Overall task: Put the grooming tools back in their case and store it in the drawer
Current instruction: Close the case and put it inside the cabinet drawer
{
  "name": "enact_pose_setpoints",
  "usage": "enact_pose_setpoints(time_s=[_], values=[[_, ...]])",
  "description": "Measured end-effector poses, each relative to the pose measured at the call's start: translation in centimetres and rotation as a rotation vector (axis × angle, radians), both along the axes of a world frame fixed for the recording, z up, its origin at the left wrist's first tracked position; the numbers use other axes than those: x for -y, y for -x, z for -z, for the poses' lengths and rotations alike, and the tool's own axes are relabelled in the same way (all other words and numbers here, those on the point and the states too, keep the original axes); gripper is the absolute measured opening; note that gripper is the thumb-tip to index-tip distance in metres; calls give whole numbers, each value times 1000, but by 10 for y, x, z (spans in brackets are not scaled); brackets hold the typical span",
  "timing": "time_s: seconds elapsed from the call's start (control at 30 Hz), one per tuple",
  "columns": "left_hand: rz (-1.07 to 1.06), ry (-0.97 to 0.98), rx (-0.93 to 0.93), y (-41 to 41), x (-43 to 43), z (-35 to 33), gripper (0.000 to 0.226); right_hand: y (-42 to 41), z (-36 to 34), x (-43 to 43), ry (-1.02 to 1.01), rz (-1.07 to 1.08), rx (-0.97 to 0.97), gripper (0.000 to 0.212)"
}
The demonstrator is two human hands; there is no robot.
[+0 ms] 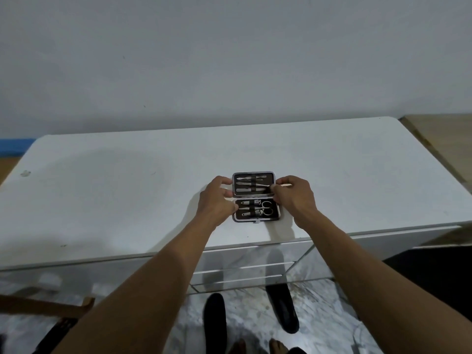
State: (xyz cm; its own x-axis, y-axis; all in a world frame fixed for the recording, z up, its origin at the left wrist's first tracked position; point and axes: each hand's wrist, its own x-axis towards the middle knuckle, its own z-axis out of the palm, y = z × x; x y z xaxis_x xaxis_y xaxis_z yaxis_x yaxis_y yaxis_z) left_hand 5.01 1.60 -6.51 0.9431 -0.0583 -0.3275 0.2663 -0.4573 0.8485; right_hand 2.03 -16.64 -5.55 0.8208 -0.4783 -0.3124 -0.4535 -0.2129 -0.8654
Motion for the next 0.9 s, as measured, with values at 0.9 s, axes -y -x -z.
enact_pose_setpoints(time_s=[0.9], values=[[28,77,145,36,2,10,38,37,1,19,-130,-75,95,20]])
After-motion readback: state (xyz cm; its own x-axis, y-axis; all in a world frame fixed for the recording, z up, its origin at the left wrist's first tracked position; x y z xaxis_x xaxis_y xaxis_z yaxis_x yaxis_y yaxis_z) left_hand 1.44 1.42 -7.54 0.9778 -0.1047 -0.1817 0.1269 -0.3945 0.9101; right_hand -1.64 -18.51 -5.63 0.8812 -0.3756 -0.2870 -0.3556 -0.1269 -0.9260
